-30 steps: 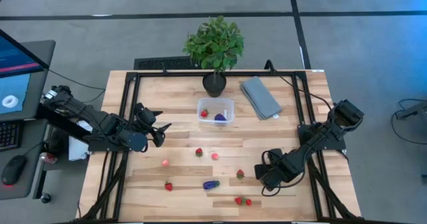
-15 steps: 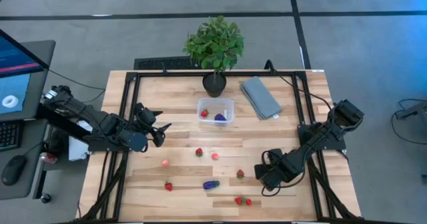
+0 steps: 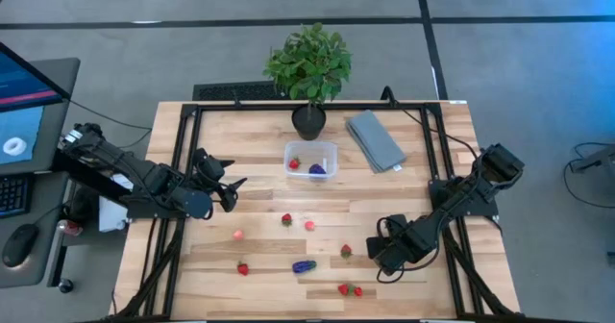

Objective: Pick and placing Produce into tupperware
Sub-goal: Put the right pink peach into the transparent bin, then put the left pink peach into the transparent bin

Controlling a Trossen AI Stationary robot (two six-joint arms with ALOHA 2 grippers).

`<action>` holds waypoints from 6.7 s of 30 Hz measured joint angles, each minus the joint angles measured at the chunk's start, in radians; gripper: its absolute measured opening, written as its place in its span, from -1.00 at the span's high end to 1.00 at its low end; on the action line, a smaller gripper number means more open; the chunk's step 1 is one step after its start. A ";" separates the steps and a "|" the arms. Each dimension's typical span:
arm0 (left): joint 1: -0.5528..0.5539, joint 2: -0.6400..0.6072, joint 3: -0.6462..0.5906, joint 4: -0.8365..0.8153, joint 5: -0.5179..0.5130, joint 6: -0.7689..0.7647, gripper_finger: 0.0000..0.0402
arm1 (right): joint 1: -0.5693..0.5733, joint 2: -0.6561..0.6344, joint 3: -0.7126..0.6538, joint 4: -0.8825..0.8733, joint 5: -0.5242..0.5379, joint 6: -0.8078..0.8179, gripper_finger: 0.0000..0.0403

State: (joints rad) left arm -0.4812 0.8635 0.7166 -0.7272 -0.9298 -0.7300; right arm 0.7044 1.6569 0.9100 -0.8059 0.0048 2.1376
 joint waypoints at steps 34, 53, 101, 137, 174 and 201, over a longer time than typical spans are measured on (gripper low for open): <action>0.000 0.000 0.000 0.000 0.000 0.000 -0.47 | 0.000 0.000 0.000 0.009 0.038 0.001 0.32; 0.000 0.000 0.000 0.000 0.000 0.002 -0.47 | 0.000 0.000 0.027 0.041 0.279 -0.014 0.33; 0.000 0.000 0.000 0.022 0.008 0.001 -0.47 | -0.417 0.000 0.145 0.679 0.637 -1.071 0.33; 0.000 0.000 0.000 0.021 -0.009 -0.017 -0.47 | -0.863 0.000 0.145 0.613 0.142 -1.465 0.34; 0.000 0.000 0.000 0.022 -0.036 -0.037 -0.47 | -0.857 -0.006 0.149 0.599 0.119 -1.494 -0.04; -0.001 0.000 0.000 -0.098 0.361 0.093 -0.47 | -0.467 -0.320 0.172 0.169 0.233 -1.382 -0.10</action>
State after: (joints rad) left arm -0.4827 0.8639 0.7162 -0.8255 -0.5688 -0.6374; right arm 0.2377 1.3373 1.0817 -0.6365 0.2379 0.7558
